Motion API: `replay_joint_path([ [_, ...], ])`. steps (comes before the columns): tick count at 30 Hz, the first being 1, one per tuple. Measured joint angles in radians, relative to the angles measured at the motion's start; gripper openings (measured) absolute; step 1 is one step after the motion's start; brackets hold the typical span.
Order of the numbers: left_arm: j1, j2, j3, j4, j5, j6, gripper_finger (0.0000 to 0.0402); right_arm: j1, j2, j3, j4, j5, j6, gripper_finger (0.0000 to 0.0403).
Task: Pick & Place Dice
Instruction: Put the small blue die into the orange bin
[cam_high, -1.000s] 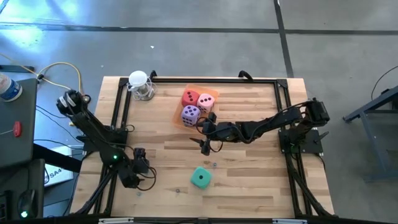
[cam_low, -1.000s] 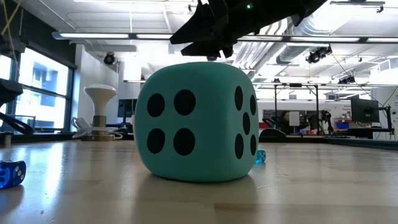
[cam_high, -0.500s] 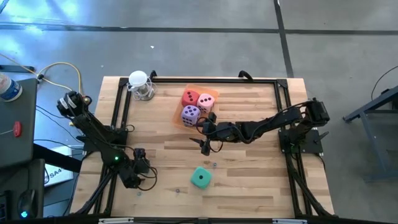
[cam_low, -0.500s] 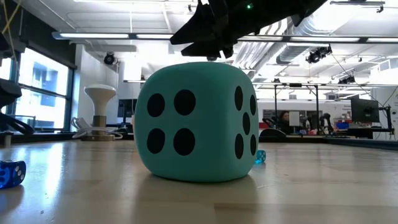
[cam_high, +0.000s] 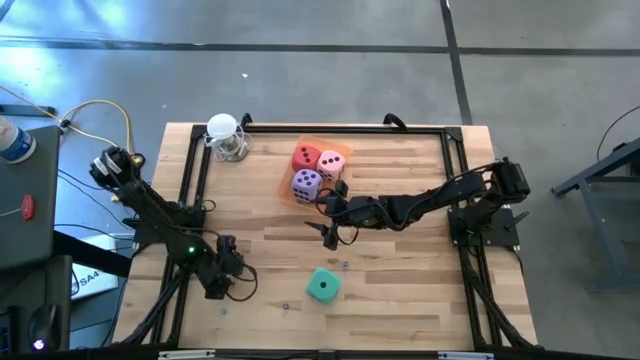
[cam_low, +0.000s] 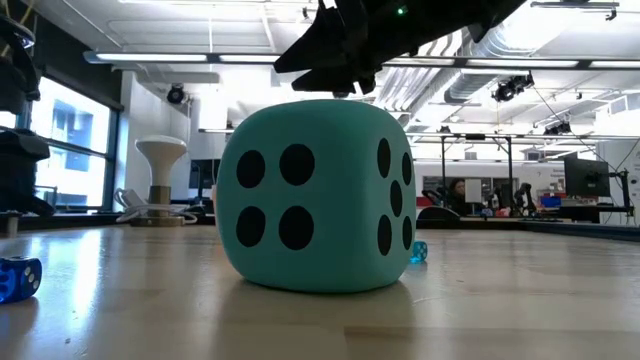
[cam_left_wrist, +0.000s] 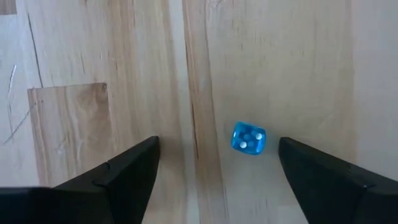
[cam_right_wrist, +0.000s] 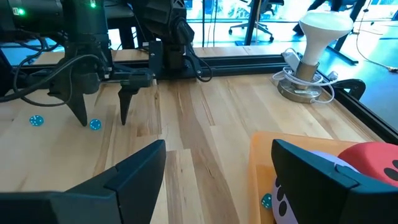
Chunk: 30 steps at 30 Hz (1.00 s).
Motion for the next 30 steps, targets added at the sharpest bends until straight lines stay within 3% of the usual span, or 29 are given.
replay_joint_path([
  [17,0.024,0.001,-0.002,0.019,-0.003,0.012,0.0228,0.0,0.0,0.0,-0.015,0.0,-0.008,0.0285],
  [30,0.055,0.001,-0.001,0.016,0.028,0.029,0.0067,0.0,0.0,0.0,-0.029,0.0,-0.008,0.0285],
])
